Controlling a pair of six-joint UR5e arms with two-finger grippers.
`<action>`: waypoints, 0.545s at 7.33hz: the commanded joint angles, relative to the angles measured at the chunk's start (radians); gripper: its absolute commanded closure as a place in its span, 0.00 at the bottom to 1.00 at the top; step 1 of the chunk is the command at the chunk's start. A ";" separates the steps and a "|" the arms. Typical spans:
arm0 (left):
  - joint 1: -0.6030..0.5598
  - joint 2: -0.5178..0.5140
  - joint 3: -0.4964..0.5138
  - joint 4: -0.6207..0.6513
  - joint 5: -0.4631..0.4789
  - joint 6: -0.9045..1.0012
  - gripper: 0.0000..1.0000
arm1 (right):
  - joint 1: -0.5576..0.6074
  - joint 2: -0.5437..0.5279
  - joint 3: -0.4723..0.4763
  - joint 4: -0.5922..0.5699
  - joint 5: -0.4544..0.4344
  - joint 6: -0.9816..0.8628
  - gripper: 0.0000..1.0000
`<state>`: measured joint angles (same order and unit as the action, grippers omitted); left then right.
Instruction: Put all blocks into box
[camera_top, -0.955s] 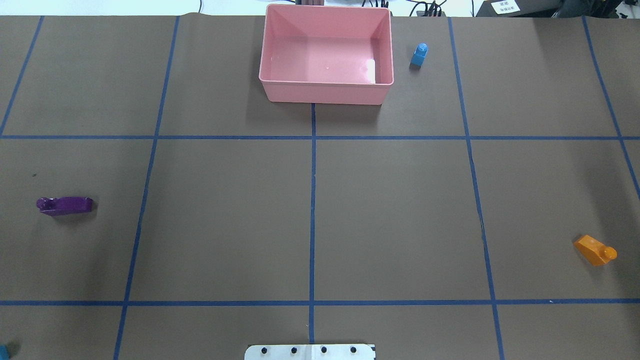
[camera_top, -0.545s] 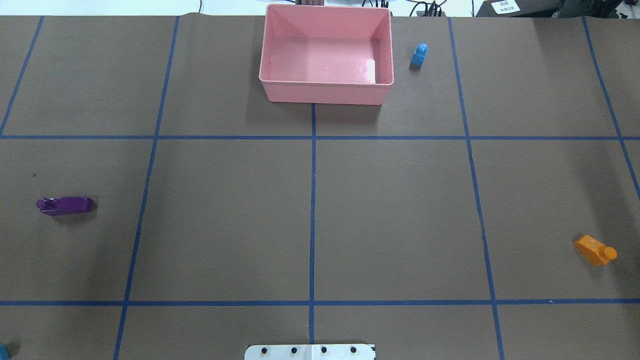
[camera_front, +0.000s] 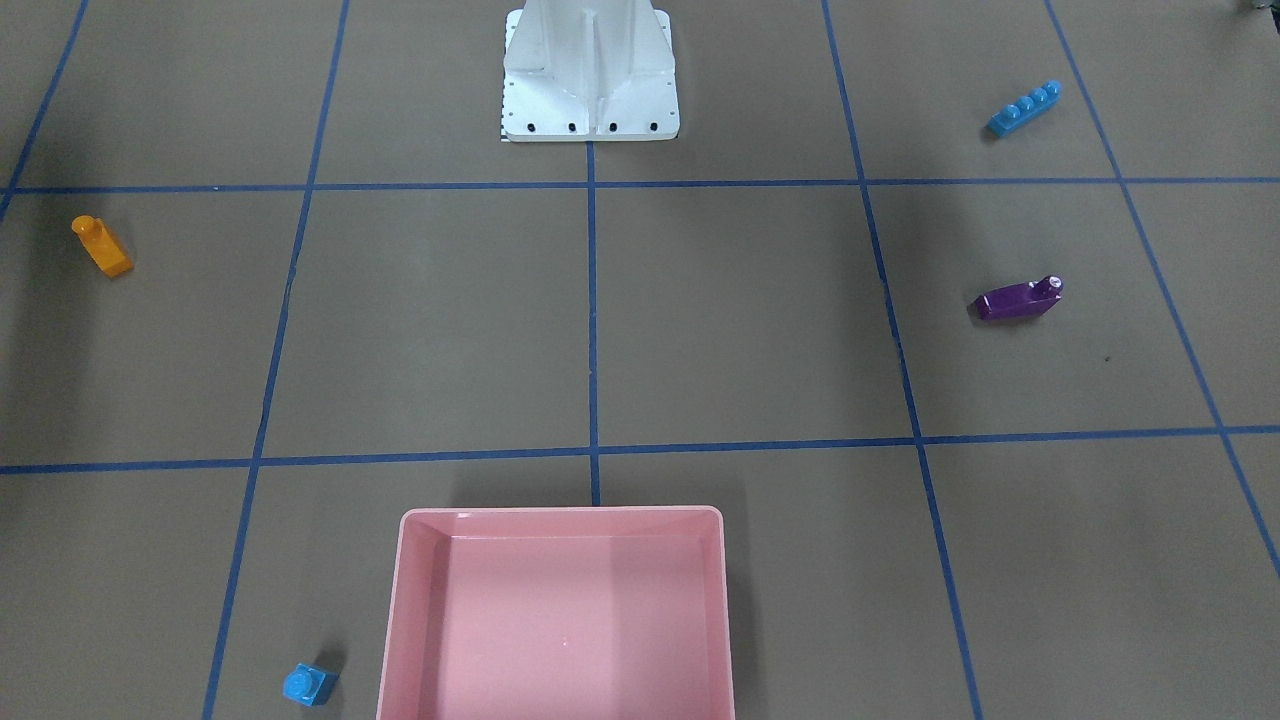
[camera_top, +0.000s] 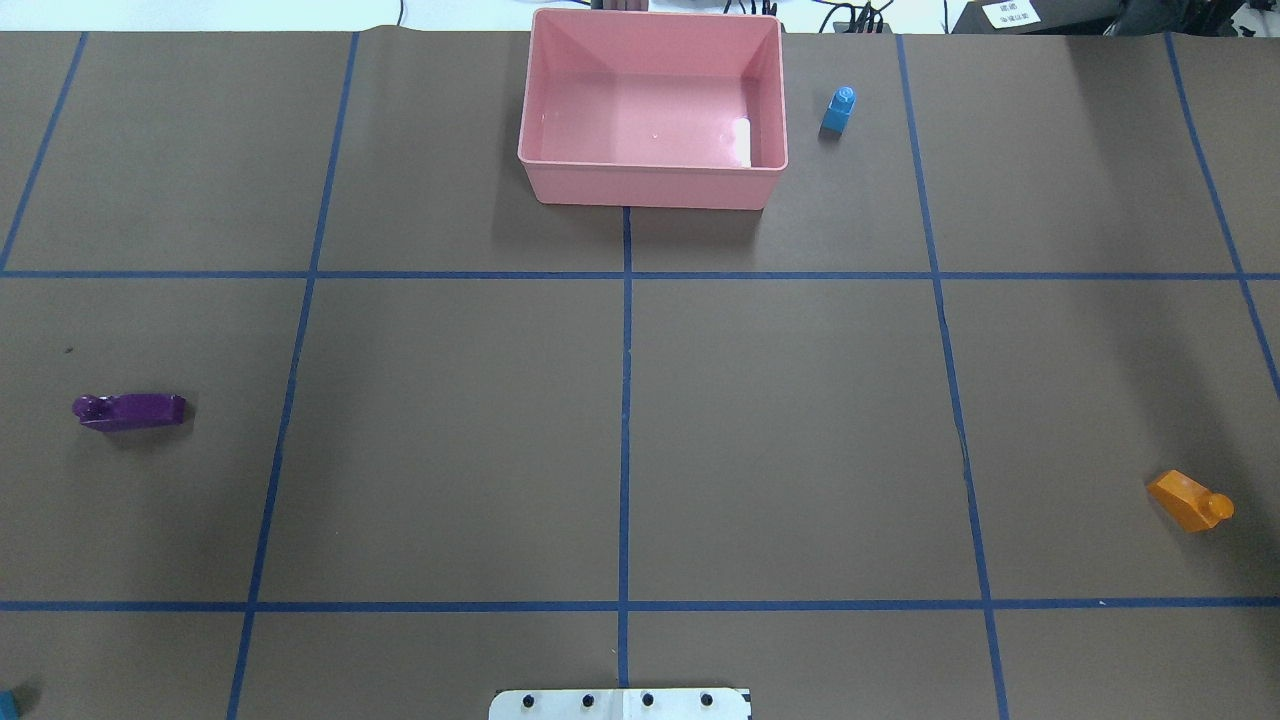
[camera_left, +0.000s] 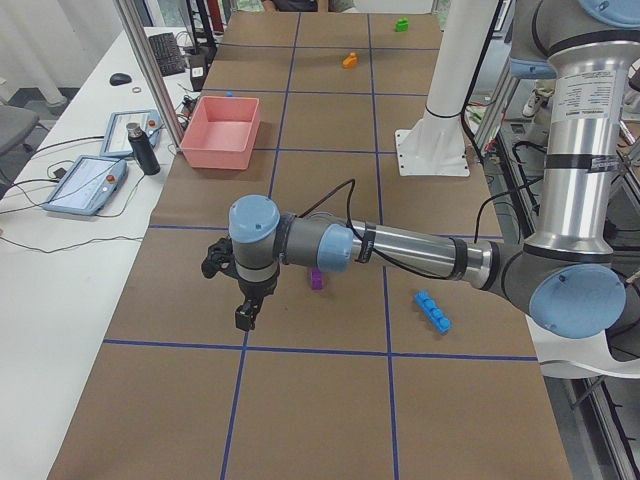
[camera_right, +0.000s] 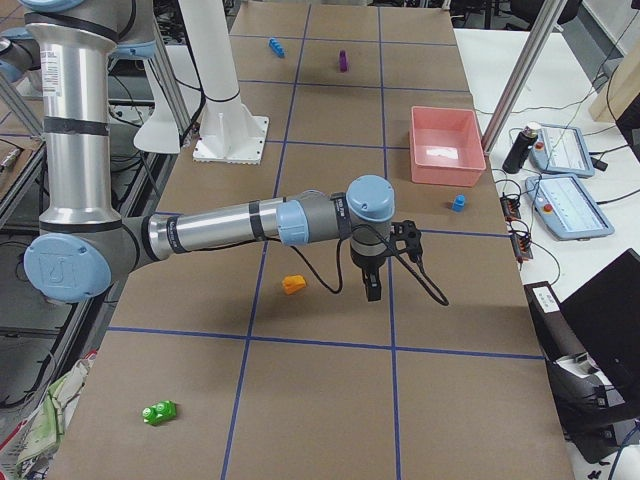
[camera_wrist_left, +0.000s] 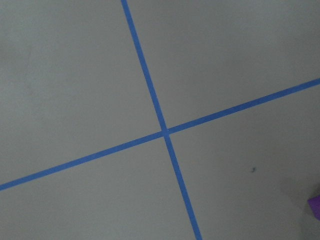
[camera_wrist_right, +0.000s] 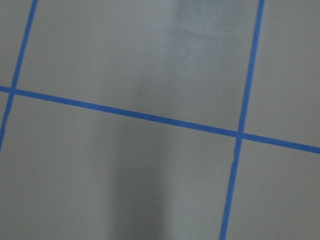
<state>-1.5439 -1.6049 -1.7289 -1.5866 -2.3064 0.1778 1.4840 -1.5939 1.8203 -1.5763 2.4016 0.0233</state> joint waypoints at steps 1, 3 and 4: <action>0.100 -0.027 -0.044 -0.041 -0.001 -0.050 0.00 | -0.132 -0.013 0.030 0.082 0.037 0.006 0.00; 0.164 -0.062 -0.049 -0.046 -0.001 -0.194 0.00 | -0.275 -0.079 0.053 0.165 -0.027 0.004 0.00; 0.180 -0.076 -0.051 -0.047 -0.002 -0.228 0.00 | -0.338 -0.119 0.069 0.170 -0.041 0.004 0.00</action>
<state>-1.3933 -1.6602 -1.7765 -1.6304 -2.3074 0.0139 1.2297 -1.6657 1.8690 -1.4292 2.3872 0.0280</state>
